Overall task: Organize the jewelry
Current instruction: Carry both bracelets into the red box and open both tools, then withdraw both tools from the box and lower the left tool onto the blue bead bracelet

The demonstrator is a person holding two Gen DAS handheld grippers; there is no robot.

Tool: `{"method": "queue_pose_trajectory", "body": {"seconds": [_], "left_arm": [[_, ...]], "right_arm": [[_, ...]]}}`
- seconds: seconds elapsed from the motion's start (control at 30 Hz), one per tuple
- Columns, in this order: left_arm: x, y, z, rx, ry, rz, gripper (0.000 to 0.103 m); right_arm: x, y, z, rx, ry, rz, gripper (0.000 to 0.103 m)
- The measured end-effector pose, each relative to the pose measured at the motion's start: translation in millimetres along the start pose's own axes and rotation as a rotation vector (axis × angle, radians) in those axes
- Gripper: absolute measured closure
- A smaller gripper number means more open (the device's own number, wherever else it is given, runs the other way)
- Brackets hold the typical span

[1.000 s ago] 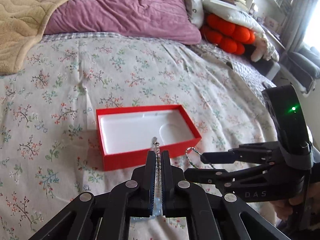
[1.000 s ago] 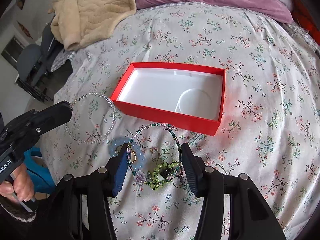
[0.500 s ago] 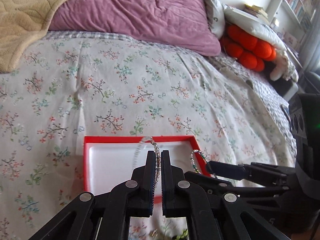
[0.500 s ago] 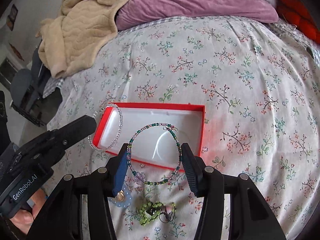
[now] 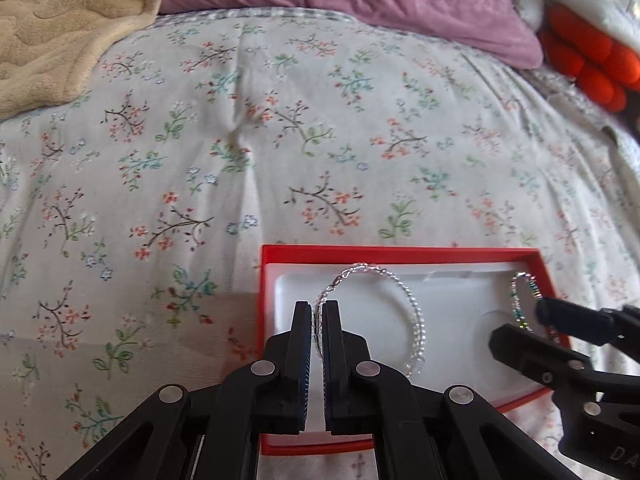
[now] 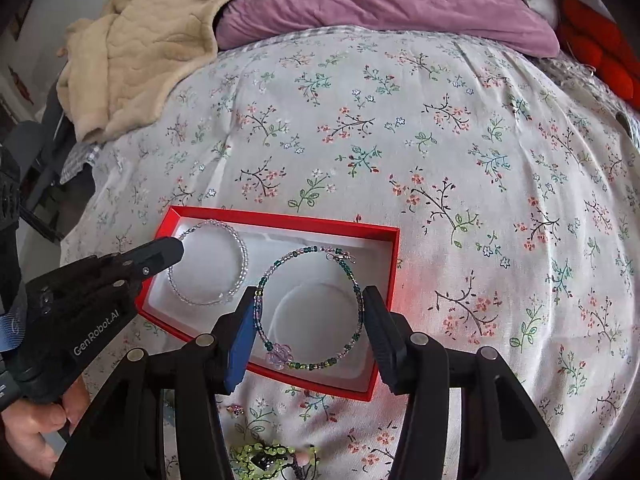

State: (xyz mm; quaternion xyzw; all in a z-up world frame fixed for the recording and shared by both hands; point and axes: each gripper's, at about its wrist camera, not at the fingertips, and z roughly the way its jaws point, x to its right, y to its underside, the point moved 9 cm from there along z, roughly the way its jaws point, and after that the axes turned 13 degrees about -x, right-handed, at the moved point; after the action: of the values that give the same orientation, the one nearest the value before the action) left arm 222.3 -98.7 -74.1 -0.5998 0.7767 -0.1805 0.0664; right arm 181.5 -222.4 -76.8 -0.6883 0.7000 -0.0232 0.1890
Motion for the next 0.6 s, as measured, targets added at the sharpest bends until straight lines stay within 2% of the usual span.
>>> {"method": "queue_pose_trajectory", "body": {"seconds": [0.2, 0.23, 0.3, 0.33, 0.53, 0.6], "left_arm": [[-5, 1, 0, -0.002, -0.019, -0.005, 0.102], [-5, 1, -1, -0.003, -0.02, 0.0, 0.1], [-4, 1, -3, 0.002, -0.034, 0.013, 0.092], [-4, 2, -5, 0.004, -0.038, 0.021, 0.092], [-1, 6, -16, 0.012, -0.037, 0.046, 0.08], [0, 8, -21, 0.019, -0.054, 0.06, 0.069]], "right_arm": [[-6, -2, 4, 0.007, 0.04, -0.032, 0.047], [-7, -2, 5, 0.005, 0.042, -0.037, 0.044], [-9, -2, 5, 0.0, 0.04, -0.04, 0.039], [-10, -1, 5, -0.001, 0.041, -0.041, 0.036], [-11, 2, -5, 0.011, 0.052, -0.049, 0.034], [-13, 4, -10, 0.017, 0.054, -0.059, 0.033]]}}
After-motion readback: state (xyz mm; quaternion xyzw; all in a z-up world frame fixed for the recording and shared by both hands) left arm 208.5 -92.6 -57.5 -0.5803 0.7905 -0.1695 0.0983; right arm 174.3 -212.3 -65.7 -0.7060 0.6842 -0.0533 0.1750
